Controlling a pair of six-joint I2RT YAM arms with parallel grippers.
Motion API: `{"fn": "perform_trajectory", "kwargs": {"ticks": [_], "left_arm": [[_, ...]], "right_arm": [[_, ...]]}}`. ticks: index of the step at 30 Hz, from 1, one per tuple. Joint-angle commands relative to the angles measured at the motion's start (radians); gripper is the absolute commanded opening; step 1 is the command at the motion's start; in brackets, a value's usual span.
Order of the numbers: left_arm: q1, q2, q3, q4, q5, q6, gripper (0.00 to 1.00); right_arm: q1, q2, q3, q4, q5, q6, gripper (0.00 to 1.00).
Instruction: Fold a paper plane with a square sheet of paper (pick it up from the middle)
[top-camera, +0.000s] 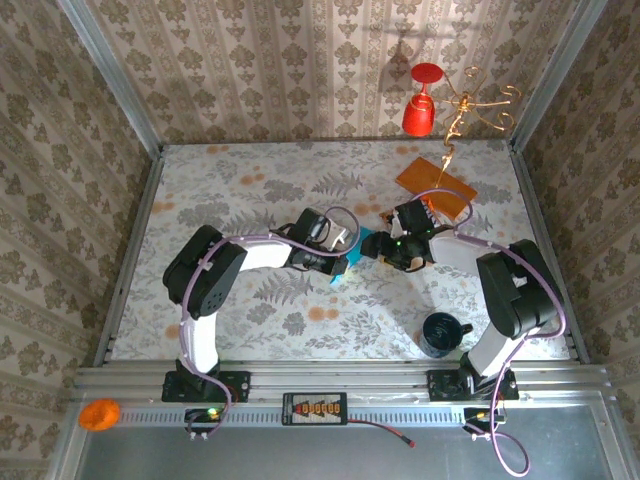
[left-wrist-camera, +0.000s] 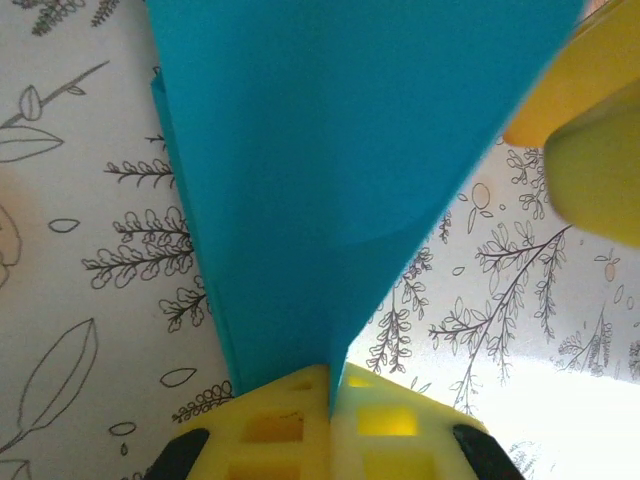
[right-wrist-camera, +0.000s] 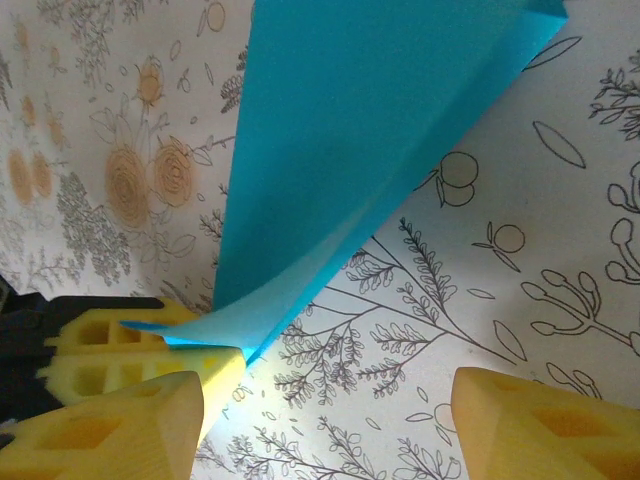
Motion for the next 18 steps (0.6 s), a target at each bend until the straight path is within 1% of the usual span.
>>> {"fn": "perform_trajectory", "kwargs": {"ticks": [1, 11, 18], "left_arm": [[0.005, 0.021, 0.019, -0.051, 0.024, -0.026, 0.05], [0.014, 0.026, 0.027, -0.057, 0.055, -0.051, 0.05], [0.03, 0.033, 0.036, -0.064, 0.075, -0.106, 0.05]], "right_arm": [[0.012, 0.024, 0.04, -0.04, 0.029, -0.043, 0.67], [0.025, 0.064, 0.082, -0.066, 0.052, -0.093, 0.66], [0.046, 0.097, 0.118, -0.098, 0.083, -0.121, 0.66]]}}
